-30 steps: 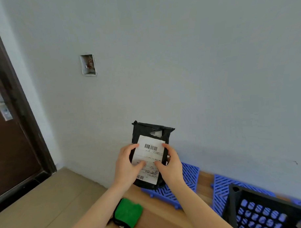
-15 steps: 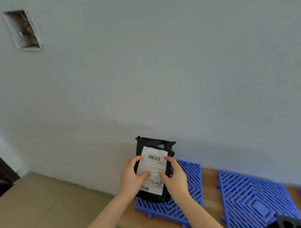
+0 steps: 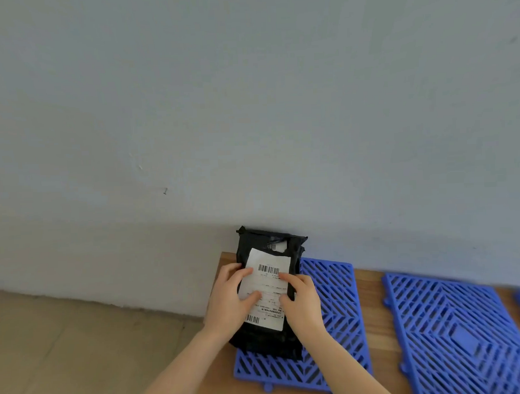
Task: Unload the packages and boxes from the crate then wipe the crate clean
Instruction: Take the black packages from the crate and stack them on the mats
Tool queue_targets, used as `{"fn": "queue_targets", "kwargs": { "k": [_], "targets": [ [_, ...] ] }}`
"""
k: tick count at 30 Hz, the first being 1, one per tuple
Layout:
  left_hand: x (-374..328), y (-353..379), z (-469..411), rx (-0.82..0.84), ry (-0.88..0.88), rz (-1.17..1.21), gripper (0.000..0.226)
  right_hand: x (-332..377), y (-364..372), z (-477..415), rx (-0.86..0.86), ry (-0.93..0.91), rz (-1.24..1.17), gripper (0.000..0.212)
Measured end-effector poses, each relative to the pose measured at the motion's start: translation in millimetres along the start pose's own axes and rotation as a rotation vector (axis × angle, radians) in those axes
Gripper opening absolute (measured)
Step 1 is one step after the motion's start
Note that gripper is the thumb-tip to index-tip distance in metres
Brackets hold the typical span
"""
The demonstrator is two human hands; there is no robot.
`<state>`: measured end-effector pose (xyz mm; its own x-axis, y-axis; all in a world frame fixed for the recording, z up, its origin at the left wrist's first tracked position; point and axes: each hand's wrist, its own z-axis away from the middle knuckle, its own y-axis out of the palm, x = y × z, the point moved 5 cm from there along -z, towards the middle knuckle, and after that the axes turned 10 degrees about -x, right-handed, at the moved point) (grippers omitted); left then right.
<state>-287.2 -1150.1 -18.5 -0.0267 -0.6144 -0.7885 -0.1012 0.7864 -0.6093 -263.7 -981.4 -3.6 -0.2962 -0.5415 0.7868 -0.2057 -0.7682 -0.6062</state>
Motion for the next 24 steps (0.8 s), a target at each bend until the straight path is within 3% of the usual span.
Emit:
{"fn": "queue_targets", "kwargs": {
  "k": [14,19,24],
  "targets": [
    [1,12,-19,0.008,0.013,-0.053,0.054,-5,2,-14,-0.022,0.042,-0.059,0.040],
    [-40,-15,-8,-0.176,0.071,-0.127,0.044,5,-53,-1,-0.065,-0.012,-0.045,0.039],
    [-125,-6,19,-0.146,0.191,0.061,0.035,9,-145,20,-0.149,-0.073,-0.064,0.031]
  ]
}}
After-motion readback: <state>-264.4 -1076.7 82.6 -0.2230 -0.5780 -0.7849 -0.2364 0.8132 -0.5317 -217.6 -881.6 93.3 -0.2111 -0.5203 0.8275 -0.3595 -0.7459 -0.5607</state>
